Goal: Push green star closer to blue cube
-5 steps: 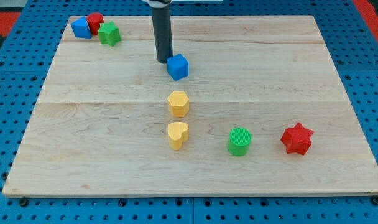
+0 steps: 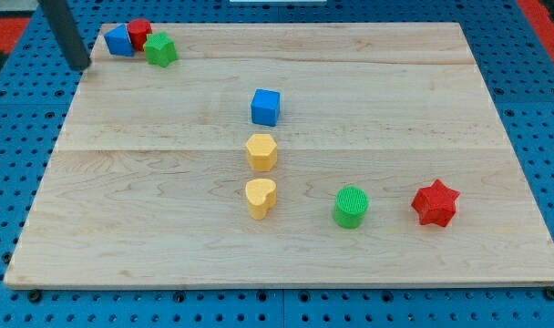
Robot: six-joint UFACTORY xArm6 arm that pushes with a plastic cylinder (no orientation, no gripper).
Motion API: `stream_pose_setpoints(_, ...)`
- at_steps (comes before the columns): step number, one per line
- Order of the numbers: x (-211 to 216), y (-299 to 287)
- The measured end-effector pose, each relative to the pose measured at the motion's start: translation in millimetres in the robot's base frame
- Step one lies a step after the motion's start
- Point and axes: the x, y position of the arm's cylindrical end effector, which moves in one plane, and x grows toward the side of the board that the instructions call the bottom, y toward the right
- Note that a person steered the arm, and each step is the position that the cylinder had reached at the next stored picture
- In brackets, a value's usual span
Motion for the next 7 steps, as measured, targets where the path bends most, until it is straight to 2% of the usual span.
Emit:
stream_pose_setpoints(3,-45.2,13.6)
stream_pose_setpoints(5,-41.7,126.6)
stream_pose_setpoints(6,-31.4,162.3)
stream_pose_setpoints(7,-8.3,164.1)
